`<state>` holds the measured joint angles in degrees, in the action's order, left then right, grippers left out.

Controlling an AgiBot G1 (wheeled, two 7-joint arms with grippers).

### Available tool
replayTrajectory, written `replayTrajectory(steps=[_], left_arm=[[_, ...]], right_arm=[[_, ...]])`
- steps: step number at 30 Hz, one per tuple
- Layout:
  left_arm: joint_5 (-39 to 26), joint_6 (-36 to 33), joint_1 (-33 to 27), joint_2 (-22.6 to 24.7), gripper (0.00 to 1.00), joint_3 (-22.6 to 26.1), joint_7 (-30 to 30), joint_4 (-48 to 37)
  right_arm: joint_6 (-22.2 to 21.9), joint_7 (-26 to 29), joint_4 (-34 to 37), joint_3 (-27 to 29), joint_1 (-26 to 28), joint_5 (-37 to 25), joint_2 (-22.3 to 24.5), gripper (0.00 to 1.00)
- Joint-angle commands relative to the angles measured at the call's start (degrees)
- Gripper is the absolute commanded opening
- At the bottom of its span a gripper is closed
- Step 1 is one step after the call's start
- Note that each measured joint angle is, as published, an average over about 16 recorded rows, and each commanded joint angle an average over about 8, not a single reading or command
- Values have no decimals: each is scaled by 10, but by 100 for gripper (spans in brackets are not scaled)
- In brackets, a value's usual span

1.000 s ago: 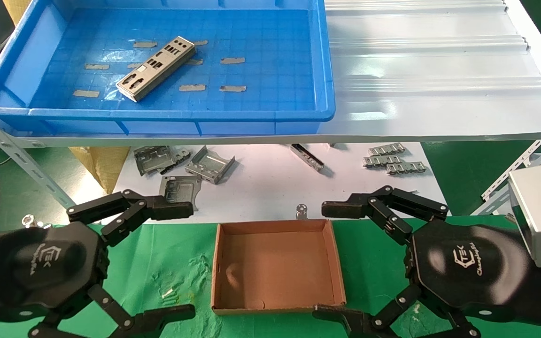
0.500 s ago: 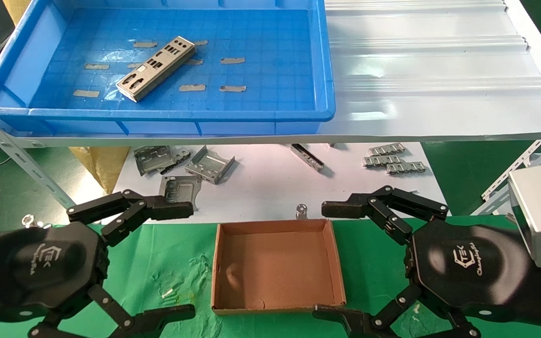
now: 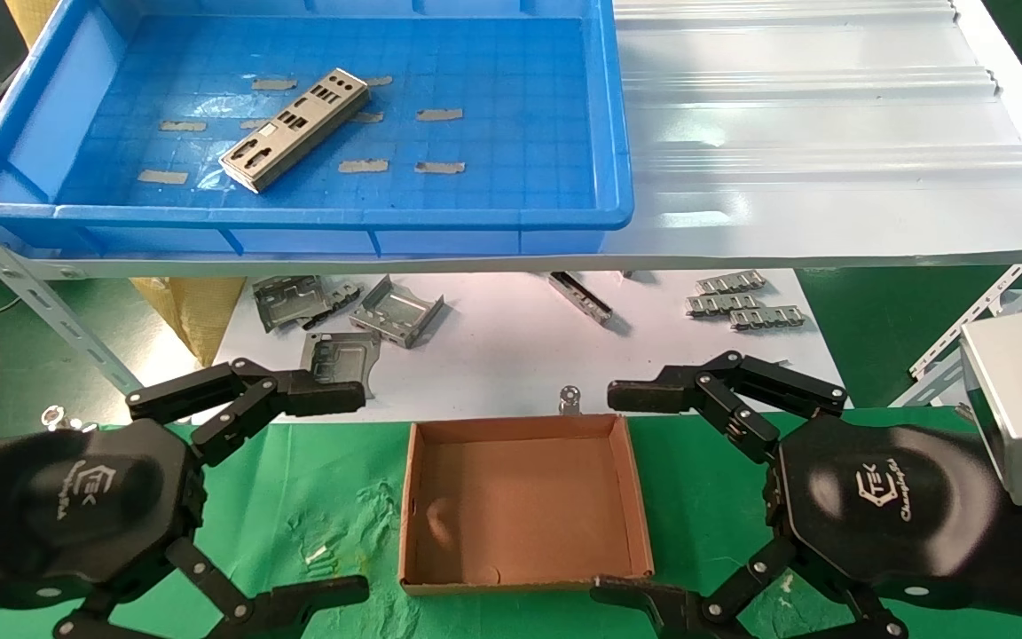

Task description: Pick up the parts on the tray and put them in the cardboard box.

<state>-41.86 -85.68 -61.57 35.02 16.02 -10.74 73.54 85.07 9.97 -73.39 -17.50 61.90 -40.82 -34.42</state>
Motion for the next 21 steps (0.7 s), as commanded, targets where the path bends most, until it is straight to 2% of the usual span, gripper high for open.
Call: replayTrajectory(steps=[1, 3, 21], left_arm=[[0, 0, 0, 0, 100, 0, 0, 0], [0, 0, 0, 0, 100, 0, 0, 0], [0, 0, 0, 0, 100, 0, 0, 0]], right_arm=[[0, 0, 0, 0, 0, 0, 0, 23], [0, 0, 0, 0, 0, 0, 0, 0], [0, 0, 0, 0, 0, 0, 0, 0]])
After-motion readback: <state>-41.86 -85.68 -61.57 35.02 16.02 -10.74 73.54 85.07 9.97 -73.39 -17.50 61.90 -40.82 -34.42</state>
